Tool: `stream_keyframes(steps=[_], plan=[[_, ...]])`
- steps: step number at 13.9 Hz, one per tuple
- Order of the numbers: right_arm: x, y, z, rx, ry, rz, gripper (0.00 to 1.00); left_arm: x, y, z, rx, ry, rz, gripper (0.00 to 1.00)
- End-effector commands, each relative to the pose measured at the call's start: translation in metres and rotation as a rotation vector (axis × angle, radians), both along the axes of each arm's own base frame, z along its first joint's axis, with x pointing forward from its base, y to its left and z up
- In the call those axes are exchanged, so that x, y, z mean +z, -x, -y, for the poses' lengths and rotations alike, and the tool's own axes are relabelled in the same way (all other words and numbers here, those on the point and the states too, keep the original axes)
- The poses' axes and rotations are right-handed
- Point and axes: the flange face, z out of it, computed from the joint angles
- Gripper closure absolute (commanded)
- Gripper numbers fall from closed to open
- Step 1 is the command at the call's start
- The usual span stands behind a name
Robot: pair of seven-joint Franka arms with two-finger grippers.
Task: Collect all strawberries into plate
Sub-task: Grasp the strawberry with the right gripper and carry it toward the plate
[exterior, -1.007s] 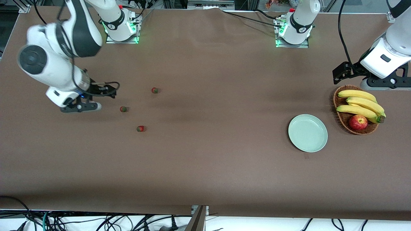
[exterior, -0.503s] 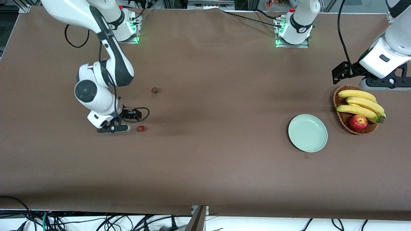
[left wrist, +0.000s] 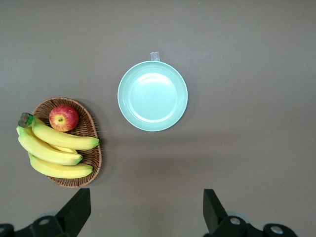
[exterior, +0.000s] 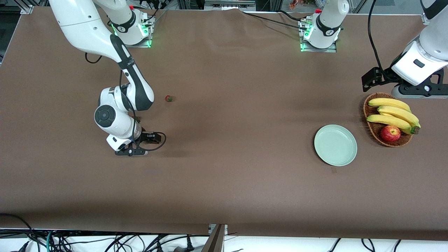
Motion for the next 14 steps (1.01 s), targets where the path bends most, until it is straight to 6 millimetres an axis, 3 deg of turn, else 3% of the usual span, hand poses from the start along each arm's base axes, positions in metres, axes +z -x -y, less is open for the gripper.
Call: stream_keyframes(steps=[1, 5, 8, 11, 13, 14], plan=[[-0.003, -0.002, -0.011, -0.006, -0.021, 0.011, 0.14, 0.006, 0.006, 0.003, 0.002, 0.014, 0.001, 0.0], [-0.007, 0.002, -0.012, -0.025, -0.021, -0.006, 0.53, 0.004, 0.006, 0.004, -0.001, 0.014, -0.005, 0.0], [0.0, 0.004, -0.027, -0.052, -0.034, -0.007, 0.8, 0.002, 0.005, -0.002, 0.01, 0.013, -0.016, 0.0], [0.021, -0.001, -0.061, -0.084, -0.072, 0.005, 0.81, 0.001, 0.005, -0.005, 0.016, 0.014, -0.017, 0.0], [0.048, -0.008, -0.106, -0.125, -0.104, 0.017, 0.81, 0.0, 0.004, -0.007, 0.019, 0.014, -0.017, 0.0], [0.052, -0.009, -0.133, -0.154, -0.115, 0.024, 0.81, 0.0, 0.004, -0.007, 0.02, 0.014, -0.017, 0.0]])
